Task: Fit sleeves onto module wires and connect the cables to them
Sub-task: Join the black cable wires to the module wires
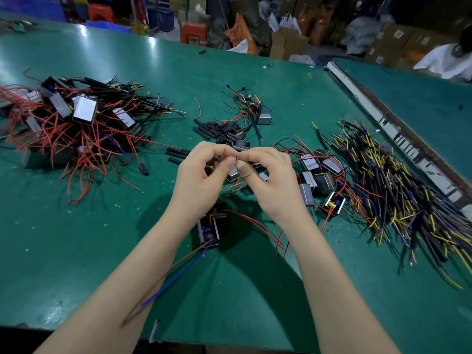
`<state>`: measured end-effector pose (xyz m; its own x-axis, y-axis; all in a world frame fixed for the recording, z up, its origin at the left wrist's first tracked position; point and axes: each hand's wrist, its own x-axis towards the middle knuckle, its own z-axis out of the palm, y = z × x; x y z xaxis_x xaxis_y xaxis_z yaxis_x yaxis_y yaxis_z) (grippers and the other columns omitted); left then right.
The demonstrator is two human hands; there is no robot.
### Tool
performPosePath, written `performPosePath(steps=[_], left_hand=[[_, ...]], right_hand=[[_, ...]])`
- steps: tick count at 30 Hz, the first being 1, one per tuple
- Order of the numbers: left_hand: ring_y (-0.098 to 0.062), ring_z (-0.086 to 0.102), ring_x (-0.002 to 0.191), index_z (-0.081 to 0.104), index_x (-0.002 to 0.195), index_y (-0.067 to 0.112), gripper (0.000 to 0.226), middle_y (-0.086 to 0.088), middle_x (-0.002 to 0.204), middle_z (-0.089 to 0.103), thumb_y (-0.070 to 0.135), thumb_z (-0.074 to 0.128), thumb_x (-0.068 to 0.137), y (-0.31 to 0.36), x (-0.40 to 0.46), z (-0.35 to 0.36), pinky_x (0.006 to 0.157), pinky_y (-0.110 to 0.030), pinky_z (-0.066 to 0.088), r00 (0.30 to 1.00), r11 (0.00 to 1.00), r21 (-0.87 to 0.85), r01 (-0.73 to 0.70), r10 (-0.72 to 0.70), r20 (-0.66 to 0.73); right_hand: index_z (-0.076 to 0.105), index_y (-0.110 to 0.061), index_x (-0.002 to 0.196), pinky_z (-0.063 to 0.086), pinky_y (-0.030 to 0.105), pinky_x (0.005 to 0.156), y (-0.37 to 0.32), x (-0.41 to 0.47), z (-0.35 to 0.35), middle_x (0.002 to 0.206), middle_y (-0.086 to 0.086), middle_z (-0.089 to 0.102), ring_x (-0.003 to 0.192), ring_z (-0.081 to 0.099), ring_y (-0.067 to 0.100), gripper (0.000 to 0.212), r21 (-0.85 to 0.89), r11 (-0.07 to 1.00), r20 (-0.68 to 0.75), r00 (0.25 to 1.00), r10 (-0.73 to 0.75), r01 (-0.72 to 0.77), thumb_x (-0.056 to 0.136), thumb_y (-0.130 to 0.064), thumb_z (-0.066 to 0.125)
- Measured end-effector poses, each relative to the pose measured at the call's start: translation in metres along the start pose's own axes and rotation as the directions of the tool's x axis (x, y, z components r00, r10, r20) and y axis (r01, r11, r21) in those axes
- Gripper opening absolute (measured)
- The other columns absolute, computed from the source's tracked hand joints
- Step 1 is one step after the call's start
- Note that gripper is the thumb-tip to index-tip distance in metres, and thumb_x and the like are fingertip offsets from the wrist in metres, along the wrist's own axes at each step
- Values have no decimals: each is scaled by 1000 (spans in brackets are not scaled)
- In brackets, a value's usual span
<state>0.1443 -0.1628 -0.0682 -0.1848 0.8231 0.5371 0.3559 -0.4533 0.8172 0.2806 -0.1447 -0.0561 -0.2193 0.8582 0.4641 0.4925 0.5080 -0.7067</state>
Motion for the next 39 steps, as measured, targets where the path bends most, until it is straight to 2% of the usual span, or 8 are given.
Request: performPosePath(steps=[3,9,18,22,26,30,34,39], left_hand=[[-13,58,86,62,88,28,23,-4,93,65,6,62,89,0,-1,1,80,-23,45,1000,1000,-26,4,-4,-5],[-7,58,84,62,91,32,23,7,91,64,10,63,90,-1,-2,3,78,-19,44,1000,1000,-26,-7,7,2],[-4,54,77,70,97,8,11,4,88,63,9,66,87,-1,1,-5,74,-17,43,979,960,193,-206,203,31],[-8,55,70,68,89,12,5,3,79,65,11,69,84,1,-1,-5,67,-9,39,991,976,173,-134,134,15],[0,53,64,66,82,21,10,14,69,62,12,69,84,4,-2,-5,62,-4,35,999,987,154,-47,43,31],[4,52,61,65,78,33,18,22,63,61,20,63,90,4,2,-5,64,-14,41,988,989,96,116,-125,95],[-2,58,73,71,83,25,16,14,79,69,20,59,92,8,2,-3,74,-23,45,980,987,61,149,-155,120],[-3,57,69,71,83,28,14,16,73,66,20,62,91,8,3,-3,74,-24,46,979,983,33,182,-184,86]], right_hand=[[73,-18,102,36,31,93,2,1,-4,97,-7,61,104,52,23,14,8,999,-4,999,-47,47,91,-21,63],[73,-11,93,43,53,81,4,0,-2,97,2,66,96,56,29,18,-128,980,-98,981,-165,152,90,-24,60],[72,-11,93,45,51,82,4,-1,-3,94,2,63,93,57,26,19,-73,987,-113,982,-150,142,92,-23,57],[72,-8,93,47,52,78,4,0,-1,94,4,62,90,59,29,18,-67,983,-112,977,-180,173,92,-19,57],[70,-7,93,47,51,73,5,-2,1,97,9,64,89,62,32,14,-238,945,-114,960,-256,224,91,-14,59],[69,-8,94,42,43,74,2,-6,3,101,7,64,93,62,29,14,-347,918,-150,955,-256,191,92,-16,58],[71,-7,94,42,41,72,0,-7,6,100,8,66,91,63,28,15,-389,902,-186,942,-279,190,93,-16,59],[73,-6,92,46,46,72,3,-4,3,95,10,67,90,63,31,14,-373,899,-201,926,-320,229,91,-15,62]])
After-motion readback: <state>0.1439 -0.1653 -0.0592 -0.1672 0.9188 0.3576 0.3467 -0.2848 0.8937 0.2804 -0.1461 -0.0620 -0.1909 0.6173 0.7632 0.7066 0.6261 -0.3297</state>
